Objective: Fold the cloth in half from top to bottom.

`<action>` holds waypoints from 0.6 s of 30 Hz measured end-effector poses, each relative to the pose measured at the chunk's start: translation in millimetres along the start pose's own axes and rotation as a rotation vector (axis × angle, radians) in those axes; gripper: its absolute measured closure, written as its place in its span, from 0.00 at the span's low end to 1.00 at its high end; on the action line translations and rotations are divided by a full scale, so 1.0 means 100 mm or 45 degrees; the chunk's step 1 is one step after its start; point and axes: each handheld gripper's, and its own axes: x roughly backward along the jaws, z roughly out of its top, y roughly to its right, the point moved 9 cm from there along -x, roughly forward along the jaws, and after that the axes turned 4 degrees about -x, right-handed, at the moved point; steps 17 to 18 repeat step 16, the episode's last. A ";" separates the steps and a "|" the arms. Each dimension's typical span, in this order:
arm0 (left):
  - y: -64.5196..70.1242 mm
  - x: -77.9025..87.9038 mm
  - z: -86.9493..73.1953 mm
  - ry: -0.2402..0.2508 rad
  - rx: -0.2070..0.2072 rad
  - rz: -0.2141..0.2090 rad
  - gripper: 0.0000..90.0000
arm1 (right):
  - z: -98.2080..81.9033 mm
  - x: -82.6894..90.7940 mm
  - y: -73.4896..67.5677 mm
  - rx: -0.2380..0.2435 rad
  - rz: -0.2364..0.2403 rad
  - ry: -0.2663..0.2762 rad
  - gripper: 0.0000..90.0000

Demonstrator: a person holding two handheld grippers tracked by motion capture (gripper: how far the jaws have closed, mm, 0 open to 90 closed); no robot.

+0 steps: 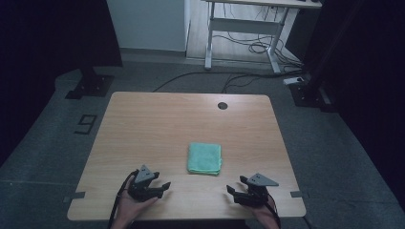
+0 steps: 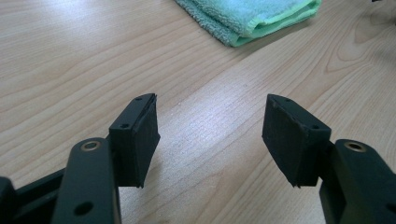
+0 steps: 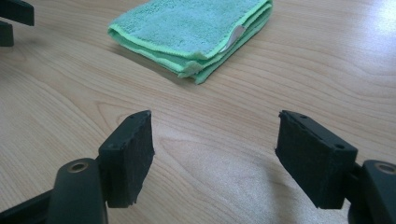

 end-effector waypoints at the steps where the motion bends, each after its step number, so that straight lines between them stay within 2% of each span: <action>1: 0.00 0.00 0.00 -0.001 -0.002 0.000 0.40 | 0.00 0.00 0.00 0.002 0.002 0.001 0.31; 18: -0.02 -0.02 -0.03 -0.008 0.001 0.011 0.40 | 0.00 0.01 -0.02 0.003 0.012 0.004 0.30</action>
